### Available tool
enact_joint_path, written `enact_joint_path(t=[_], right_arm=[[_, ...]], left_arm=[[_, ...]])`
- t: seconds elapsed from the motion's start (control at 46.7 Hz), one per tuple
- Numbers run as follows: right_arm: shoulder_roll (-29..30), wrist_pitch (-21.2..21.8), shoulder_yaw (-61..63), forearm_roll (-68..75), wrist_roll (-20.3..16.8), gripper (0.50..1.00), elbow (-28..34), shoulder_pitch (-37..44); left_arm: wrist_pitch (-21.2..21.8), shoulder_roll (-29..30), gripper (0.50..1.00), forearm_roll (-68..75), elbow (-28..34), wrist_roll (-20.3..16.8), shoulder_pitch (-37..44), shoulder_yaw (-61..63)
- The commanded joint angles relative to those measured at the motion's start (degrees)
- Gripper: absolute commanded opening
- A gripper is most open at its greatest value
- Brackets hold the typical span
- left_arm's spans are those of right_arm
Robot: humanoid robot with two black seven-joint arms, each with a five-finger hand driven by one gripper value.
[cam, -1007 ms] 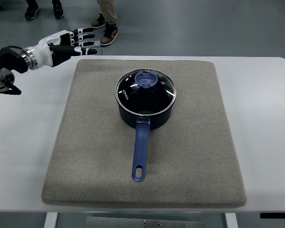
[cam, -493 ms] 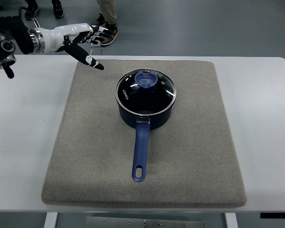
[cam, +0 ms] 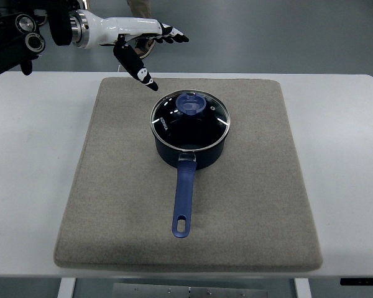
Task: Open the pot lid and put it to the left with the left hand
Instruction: 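Raise the left hand and move it over the glass lid's blue knob, then lower the left hand onto the blue knob and close fingers around it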
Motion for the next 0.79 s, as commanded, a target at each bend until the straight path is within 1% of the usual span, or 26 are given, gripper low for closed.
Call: enact_joint_path(t=[0.0,0.129,0.429,0.6,0.771], right_arm=[[0.0,0.0,0.0,0.0,-0.01,0.917,0.0,-0.01],[0.0,0.0,0.0,0.0,-0.01,0.917,0.0,-0.01],[0.0,0.0,0.0,0.0,-0.01,0.917,0.0,-0.01],[0.0,0.0,0.0,0.0,-0.01,0.917,0.0,-0.01],[0.0,0.0,0.0,0.0,-0.01,0.917,0.0,-0.01]], left_arm=[[-0.02,-1.78,0.994,4.38,-0.47,-0.04,-0.19,0.19],[-0.02,-3.28,0.994,9.57,-0.82,0.05,-0.19,0.19],[-0.19,-8.2,0.994,13.88,-0.38,0.05,-0.28,2.65],[-0.19,-9.43,0.994,16.43,-0.12,0.05,-0.28,3.26],[-0.19,-9.87,0.984,16.96,-0.12,0.05,-0.28,3.79]])
